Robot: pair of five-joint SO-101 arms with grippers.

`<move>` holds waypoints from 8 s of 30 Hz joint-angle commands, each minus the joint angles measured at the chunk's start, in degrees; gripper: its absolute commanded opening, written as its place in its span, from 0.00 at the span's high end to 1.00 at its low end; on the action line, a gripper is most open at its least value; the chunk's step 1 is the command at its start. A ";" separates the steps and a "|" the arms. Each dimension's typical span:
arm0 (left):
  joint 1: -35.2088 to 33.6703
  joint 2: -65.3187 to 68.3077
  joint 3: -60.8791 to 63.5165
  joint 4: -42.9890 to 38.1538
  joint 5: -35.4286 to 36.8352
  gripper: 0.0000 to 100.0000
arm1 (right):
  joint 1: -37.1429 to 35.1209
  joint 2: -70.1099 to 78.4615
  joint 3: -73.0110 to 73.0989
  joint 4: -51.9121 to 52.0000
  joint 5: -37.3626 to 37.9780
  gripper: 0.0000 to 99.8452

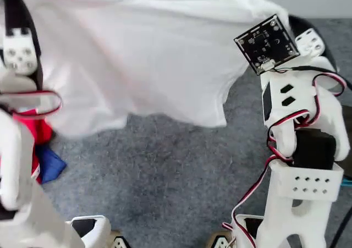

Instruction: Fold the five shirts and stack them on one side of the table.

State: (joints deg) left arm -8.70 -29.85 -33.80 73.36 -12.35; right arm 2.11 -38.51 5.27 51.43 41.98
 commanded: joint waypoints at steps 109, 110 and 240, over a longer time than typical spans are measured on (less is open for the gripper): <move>2.99 28.75 55.60 18.11 -14.77 0.84 | 12.53 -1.01 45.89 17.98 6.77 0.99; 2.64 29.89 55.52 18.02 -14.77 0.84 | 12.53 -1.01 45.89 17.98 6.77 0.99; -19.43 -0.35 61.14 6.33 -14.86 0.98 | -43.82 46.73 11.43 39.87 -19.43 0.97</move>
State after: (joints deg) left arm -27.96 -28.53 27.82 80.31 -27.56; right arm -46.24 10.64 21.36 87.56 20.09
